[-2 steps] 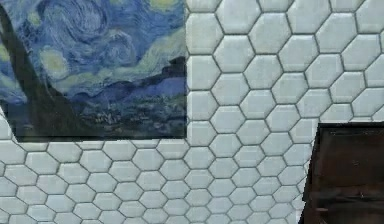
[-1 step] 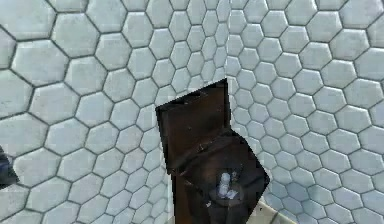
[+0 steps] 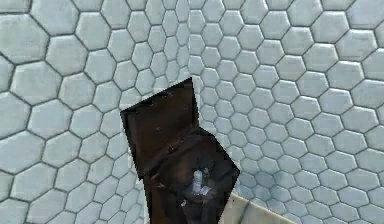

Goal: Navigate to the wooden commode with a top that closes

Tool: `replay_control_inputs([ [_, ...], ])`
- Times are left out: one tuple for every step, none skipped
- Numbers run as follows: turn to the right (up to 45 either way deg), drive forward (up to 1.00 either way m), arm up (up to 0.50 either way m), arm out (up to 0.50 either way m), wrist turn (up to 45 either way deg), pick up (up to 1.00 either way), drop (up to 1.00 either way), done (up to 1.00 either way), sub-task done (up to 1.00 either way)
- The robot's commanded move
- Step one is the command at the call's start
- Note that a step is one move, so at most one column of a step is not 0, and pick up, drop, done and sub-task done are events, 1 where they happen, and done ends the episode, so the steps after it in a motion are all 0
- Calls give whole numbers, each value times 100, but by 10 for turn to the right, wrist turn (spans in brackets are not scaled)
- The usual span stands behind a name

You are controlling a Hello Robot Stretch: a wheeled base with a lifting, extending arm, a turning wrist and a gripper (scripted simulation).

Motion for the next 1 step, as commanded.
replay_control_inputs([
  [0, 0, 0, 0, 0, 0, 0, 100, 0],
])
